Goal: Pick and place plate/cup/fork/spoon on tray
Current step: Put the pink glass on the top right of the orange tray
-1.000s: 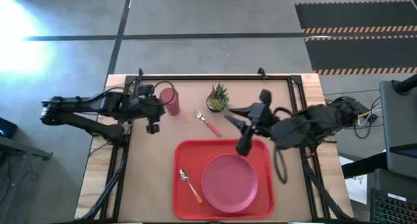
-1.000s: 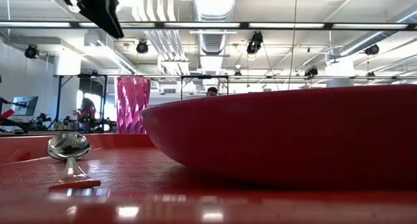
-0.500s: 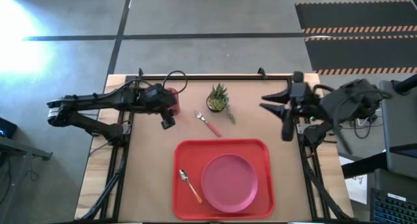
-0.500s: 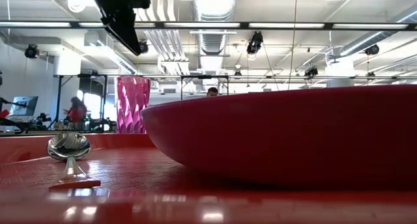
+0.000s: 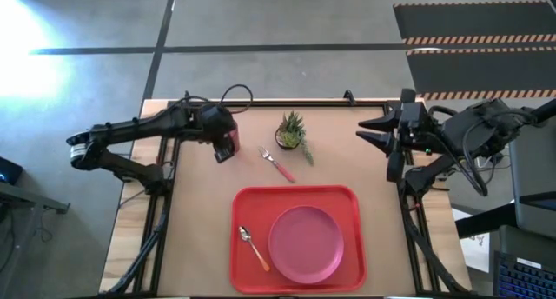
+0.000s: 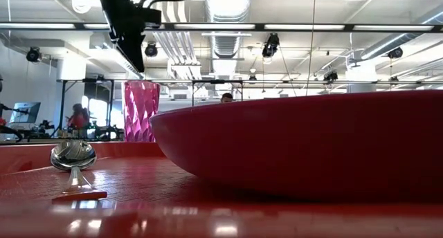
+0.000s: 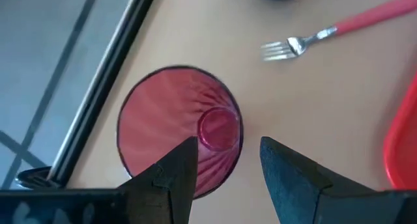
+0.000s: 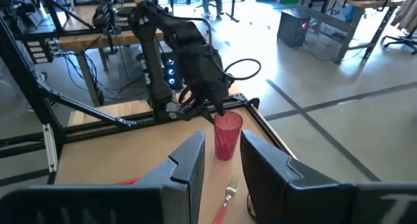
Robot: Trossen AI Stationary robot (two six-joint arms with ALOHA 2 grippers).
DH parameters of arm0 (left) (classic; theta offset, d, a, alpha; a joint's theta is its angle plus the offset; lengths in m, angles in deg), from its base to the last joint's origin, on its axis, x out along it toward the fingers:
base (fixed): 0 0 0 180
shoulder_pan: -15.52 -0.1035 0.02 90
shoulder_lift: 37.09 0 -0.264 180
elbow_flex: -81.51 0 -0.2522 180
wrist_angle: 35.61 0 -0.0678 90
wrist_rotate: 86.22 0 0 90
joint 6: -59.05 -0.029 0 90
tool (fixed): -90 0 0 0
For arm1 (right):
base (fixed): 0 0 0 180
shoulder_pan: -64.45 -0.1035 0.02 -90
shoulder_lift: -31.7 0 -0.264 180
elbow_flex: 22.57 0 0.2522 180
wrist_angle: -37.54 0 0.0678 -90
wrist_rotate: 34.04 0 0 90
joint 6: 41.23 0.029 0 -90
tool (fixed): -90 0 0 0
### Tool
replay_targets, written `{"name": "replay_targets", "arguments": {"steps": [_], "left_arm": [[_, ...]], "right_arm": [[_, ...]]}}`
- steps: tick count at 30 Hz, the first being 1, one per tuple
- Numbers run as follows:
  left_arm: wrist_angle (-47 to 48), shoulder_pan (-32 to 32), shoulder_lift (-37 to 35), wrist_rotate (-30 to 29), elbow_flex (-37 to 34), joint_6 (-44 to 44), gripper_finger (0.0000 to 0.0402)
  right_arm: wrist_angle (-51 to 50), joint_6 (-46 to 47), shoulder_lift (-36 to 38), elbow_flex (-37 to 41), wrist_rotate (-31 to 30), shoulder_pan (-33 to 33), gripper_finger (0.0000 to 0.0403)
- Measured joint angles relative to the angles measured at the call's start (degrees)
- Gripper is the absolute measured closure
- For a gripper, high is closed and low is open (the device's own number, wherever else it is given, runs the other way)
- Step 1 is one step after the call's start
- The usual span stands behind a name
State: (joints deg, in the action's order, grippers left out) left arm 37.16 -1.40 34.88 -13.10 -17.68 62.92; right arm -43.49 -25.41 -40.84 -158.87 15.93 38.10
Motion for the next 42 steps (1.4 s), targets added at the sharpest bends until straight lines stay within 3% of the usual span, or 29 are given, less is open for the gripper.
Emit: {"name": "replay_targets", "arguments": {"steps": [6, 16, 23, 42], "left_arm": [[0.0, -2.8, 0.2, 5.5, 0.0, -1.4, 0.0252], [-0.1, -4.1, 0.2, 9.1, -0.3, -1.8, 0.0252], [0.0, -4.1, 0.9, 9.2, -0.9, -1.8, 0.0252], [-0.1, -4.5, 11.4, 8.8, -0.5, -7.7, 0.0252]], "right_arm": [[0.0, 0.0, 0.0, 0.1, -0.1, 0.0, 0.0314], [0.0, 0.1, 0.0, 0.1, -0.5, 0.0, 0.0314], [0.1, 0.2, 0.0, 0.1, -0.5, 0.0, 0.0314], [0.2, 0.2, 0.0, 0.1, -0.5, 0.0, 0.0314]]}}
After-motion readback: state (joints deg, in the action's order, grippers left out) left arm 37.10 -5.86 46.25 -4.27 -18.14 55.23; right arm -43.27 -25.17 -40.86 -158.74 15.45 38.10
